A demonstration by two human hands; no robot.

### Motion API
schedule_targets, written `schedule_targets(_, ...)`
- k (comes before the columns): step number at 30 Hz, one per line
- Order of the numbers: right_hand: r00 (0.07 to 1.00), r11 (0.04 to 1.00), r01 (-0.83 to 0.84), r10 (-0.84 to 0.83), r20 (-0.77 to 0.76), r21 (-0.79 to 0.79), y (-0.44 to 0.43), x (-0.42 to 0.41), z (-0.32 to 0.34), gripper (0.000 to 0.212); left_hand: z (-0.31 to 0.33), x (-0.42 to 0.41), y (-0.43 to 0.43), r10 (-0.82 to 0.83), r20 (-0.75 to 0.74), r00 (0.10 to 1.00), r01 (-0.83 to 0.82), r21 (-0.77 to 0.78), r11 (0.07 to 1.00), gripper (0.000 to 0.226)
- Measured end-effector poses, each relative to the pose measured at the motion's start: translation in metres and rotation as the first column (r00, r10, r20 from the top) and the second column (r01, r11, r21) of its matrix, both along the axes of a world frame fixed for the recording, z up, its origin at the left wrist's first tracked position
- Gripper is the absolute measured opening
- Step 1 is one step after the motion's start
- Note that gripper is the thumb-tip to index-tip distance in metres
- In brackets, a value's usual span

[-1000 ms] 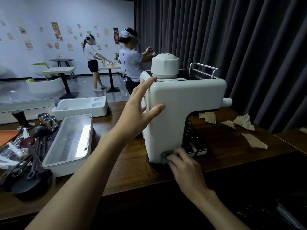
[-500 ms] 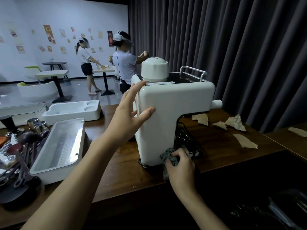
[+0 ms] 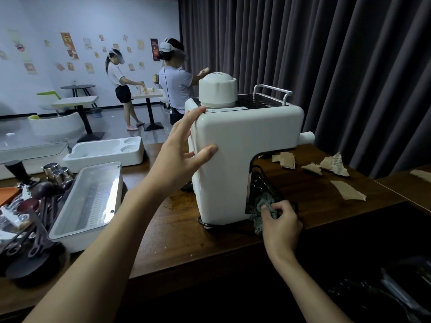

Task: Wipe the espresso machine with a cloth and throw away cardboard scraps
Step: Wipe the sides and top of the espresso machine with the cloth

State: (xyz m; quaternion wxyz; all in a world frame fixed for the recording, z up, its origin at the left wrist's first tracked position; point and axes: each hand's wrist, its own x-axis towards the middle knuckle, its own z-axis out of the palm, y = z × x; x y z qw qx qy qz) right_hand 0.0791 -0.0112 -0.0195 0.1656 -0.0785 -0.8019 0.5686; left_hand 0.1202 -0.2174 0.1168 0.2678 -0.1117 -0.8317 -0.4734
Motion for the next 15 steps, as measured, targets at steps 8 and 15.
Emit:
schedule_targets(8,0.983,0.972,0.181,-0.175,0.048,-0.153,0.016,-0.015,-0.004,0.026,0.002,0.001,0.000,-0.004,-0.008,1.000,0.003,-0.026,1.000,0.069)
schedule_targets(15,0.990,0.990,0.123,-0.127,-0.063,-0.068,-0.002,-0.001,-0.017,0.023,0.003,0.003,0.000,0.037,0.023,0.999,-0.035,-0.063,0.997,0.071)
